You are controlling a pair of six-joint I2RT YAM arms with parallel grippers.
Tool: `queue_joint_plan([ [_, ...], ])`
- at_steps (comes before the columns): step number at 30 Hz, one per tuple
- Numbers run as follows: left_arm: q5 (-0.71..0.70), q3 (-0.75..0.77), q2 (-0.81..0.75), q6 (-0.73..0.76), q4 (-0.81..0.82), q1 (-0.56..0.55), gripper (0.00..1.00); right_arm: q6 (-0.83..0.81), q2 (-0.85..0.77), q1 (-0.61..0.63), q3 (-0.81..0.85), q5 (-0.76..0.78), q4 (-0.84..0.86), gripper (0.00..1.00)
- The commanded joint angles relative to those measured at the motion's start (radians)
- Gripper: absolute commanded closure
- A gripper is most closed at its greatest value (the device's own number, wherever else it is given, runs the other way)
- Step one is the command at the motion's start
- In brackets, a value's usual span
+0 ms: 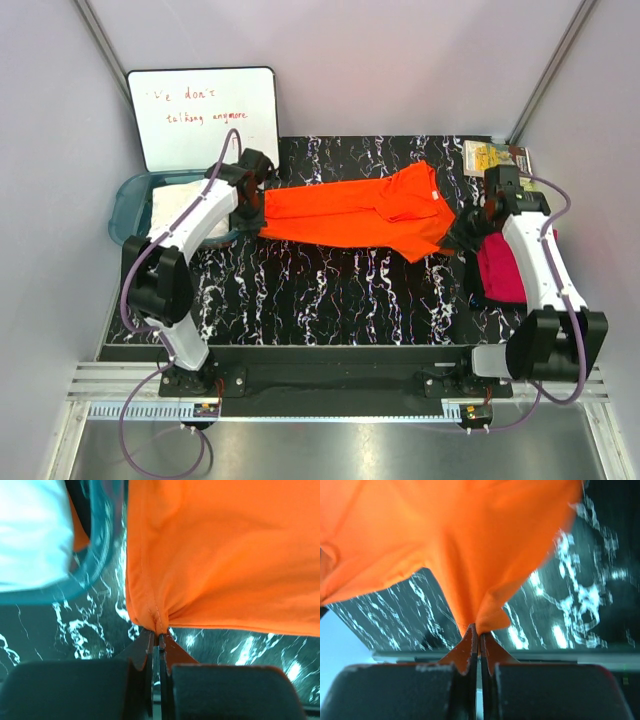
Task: Fold and stack the t-shirts
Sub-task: Fold the other side of the tshirt into a rectangle
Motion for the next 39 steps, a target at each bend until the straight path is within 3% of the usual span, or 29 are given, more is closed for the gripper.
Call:
queue_joint_plan([
  [1,0.021,-0.065,-0.075,-0.001,0.026,-0.020,1.00,0.003,-0.111,0.006,-0.038,-0.028,-0.162,1.00],
  [7,0.023,-0.099,-0.066,-0.004,0.039,-0.035,1.00,0.003,-0.190,0.006,-0.133,-0.028,-0.261,1.00],
  [15,0.014,-0.025,-0.003,0.021,0.039,-0.037,1.00,-0.040,-0.069,0.006,-0.170,0.001,-0.137,1.00],
  [28,-0.025,0.229,0.202,0.055,-0.003,-0.028,1.00,-0.119,0.337,0.005,0.147,0.104,0.023,1.00],
  [39,-0.022,0.276,0.284,0.058,-0.018,0.011,1.00,-0.127,0.612,0.005,0.454,0.092,0.029,1.00],
])
